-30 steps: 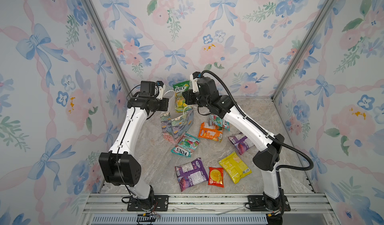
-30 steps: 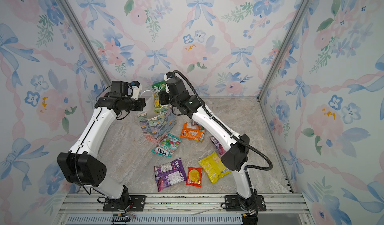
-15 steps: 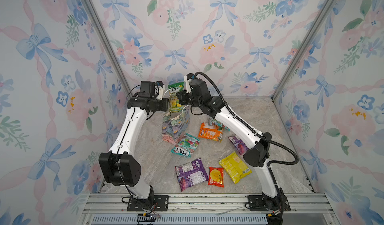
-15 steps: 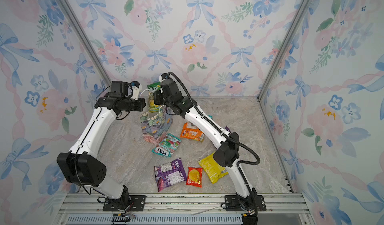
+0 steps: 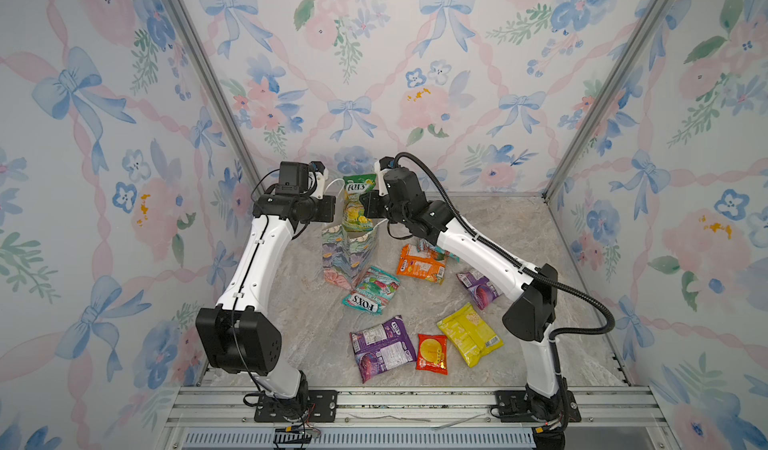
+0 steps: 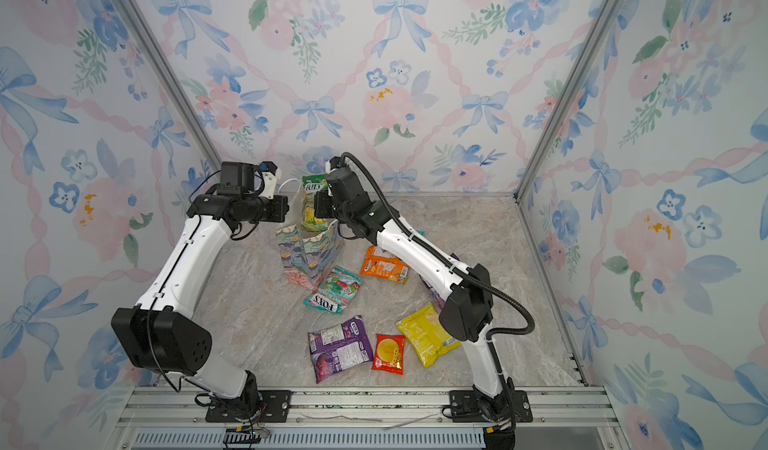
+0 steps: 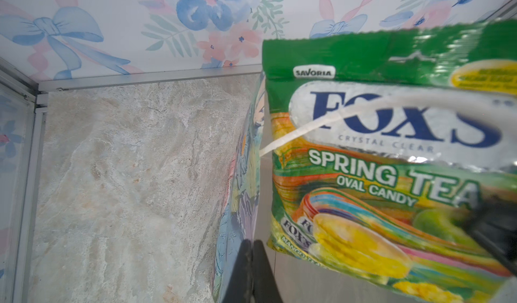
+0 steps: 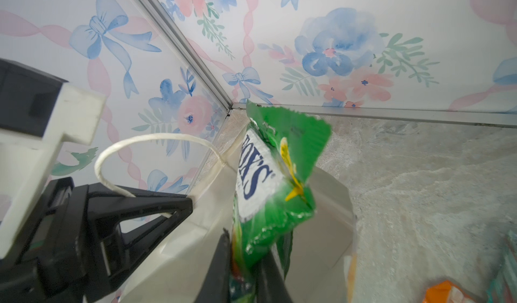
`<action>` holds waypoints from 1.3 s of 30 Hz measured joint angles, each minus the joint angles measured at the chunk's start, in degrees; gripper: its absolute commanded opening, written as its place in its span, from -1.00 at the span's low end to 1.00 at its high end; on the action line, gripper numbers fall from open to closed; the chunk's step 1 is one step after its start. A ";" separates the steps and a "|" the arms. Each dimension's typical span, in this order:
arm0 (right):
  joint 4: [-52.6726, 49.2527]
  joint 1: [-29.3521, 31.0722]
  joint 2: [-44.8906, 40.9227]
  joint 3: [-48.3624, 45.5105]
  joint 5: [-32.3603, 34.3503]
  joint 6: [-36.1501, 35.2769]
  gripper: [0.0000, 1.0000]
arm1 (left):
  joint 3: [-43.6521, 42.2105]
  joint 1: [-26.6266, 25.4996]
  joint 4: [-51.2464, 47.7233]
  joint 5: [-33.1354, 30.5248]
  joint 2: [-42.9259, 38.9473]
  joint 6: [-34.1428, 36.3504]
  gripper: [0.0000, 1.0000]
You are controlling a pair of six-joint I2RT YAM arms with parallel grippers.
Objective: Place the snacks into the paper bag
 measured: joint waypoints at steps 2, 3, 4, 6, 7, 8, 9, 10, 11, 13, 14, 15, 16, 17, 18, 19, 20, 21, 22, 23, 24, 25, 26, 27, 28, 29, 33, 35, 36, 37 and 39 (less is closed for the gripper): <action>0.20 0.00 -1.14 -1.22 0.00 0.00 -1.00 | -0.13 0.20 0.02 -0.37 0.00 0.00 -1.00; 0.48 0.00 -1.66 -1.86 -0.02 0.02 -1.00 | -0.20 0.33 0.02 -0.55 0.00 0.00 -1.00; 0.85 0.00 -2.19 -2.64 -0.02 0.04 -1.00 | -0.24 0.46 0.02 -0.76 0.00 0.00 -1.00; 1.53 0.00 -3.32 -4.46 -0.04 0.24 -1.00 | -0.24 0.57 0.02 -0.92 0.00 -0.02 -1.00; 1.77 0.00 -3.91 -5.46 -0.04 0.28 -1.00 | -0.24 0.61 0.02 -0.94 0.00 -0.13 -1.00; 2.03 0.00 -4.44 -6.38 -0.04 0.42 -1.00 | -0.26 0.61 0.02 -0.94 0.00 -0.20 -1.00; 2.34 0.00 -4.94 -7.32 -0.02 0.46 -1.00 | -0.24 0.61 0.02 -0.92 0.00 -0.22 -1.00; 2.71 0.00 -5.35 -8.13 -0.02 0.52 -1.00 | -0.24 0.61 0.02 -0.92 0.00 -0.24 -1.00; 3.13 0.00 -5.70 -8.92 -0.02 0.68 -1.00 | -0.26 0.61 0.02 -0.92 0.00 -0.28 -1.00; 3.85 0.00 -6.32 -10.27 -0.02 1.03 -1.00 | -0.26 0.61 0.02 -0.92 0.00 -0.39 -1.00; 4.33 0.00 -6.62 -10.99 -0.02 1.25 -1.00 | -0.26 0.61 0.02 -0.92 0.00 -0.39 -1.00; 4.68 0.00 -6.91 -11.61 -0.02 1.40 -1.00 | -0.26 0.66 0.04 -0.92 0.00 -0.39 -1.00; 4.87 0.00 -7.17 -12.07 -0.04 1.57 -1.00 | -0.26 0.68 0.02 -0.92 0.00 -0.39 -1.00; 5.05 0.00 -7.45 -12.55 -0.04 1.81 -1.00 | -0.26 0.68 0.02 -0.92 0.00 -0.39 -1.00; 5.29 0.00 -7.72 -12.96 -0.11 2.16 -1.00 | -0.26 0.72 0.04 -0.92 0.00 -0.39 -1.00; 5.57 0.00 -7.85 -13.27 -0.26 2.56 -1.00 | -0.26 0.72 0.04 -0.92 0.00 -0.39 -1.00; 5.86 0.00 -7.91 -13.42 -0.39 3.10 -1.00 | -0.26 0.72 0.04 -0.90 0.00 -0.39 -1.00; 6.25 0.00 -7.91 -13.53 -0.55 3.76 -1.00 | -0.26 0.72 0.02 -0.90 0.00 -0.39 -1.00; 6.45 0.00 -7.91 -13.60 -0.74 4.20 -1.00 | -0.31 0.72 0.04 -0.90 0.00 -0.39 -1.00; 6.73 0.00 -7.91 -13.70 -1.03 4.85 -1.00 | -0.35 0.72 0.04 -0.90 0.00 -0.39 -1.00; 7.08 0.00 -7.91 -13.77 -1.42 5.55 -1.00 | -0.42 0.72 0.04 -0.90 0.00 -0.39 -1.00; 7.26 0.00 -7.89 -13.79 -1.66 6.03 -1.00 | -0.46 0.72 0.04 -0.90 0.00 -0.39 -1.00; 7.50 0.00 -7.89 -13.79 -2.03 6.71 -1.00 | -0.52 0.72 0.04 -0.90 0.00 -0.39 -1.00; 7.72 0.00 -7.89 -13.79 -2.40 7.28 -1.00 | -0.55 0.72 0.04 -0.90 0.00 -0.39 -1.00; 7.93 0.00 -7.87 -13.79 -2.73 7.85 -1.00 | -0.57 0.72 0.04 -0.87 0.00 -0.39 -1.00; 8.26 0.00 -7.82 -13.79 -3.15 8.44 -1.00 | -0.57 0.74 0.04 -0.87 0.00 -0.39 -1.00; 8.81 0.00 -7.54 -13.79 -4.26 10.05 -1.00 | -0.57 0.94 0.04 -0.87 0.00 -0.39 -1.00; 8.85 0.00 -7.37 -13.79 -4.50 10.56 -1.00 | -0.59 1.05 0.04 -0.87 0.00 -0.39 -1.00; 8.85 0.00 -7.30 -13.79 -4.59 10.75 -1.00 | -0.59 1.11 0.04 -0.87 0.00 -0.39 -1.00; 8.87 0.00 -7.19 -13.79 -4.59 10.95 -1.00 | -0.59 1.16 0.04 -0.87 0.00 -0.39 -1.00; 8.87 0.00 -6.91 -13.79 -4.59 11.17 -1.00 | -0.61 1.22 0.04 -0.83 0.00 -0.39 -1.00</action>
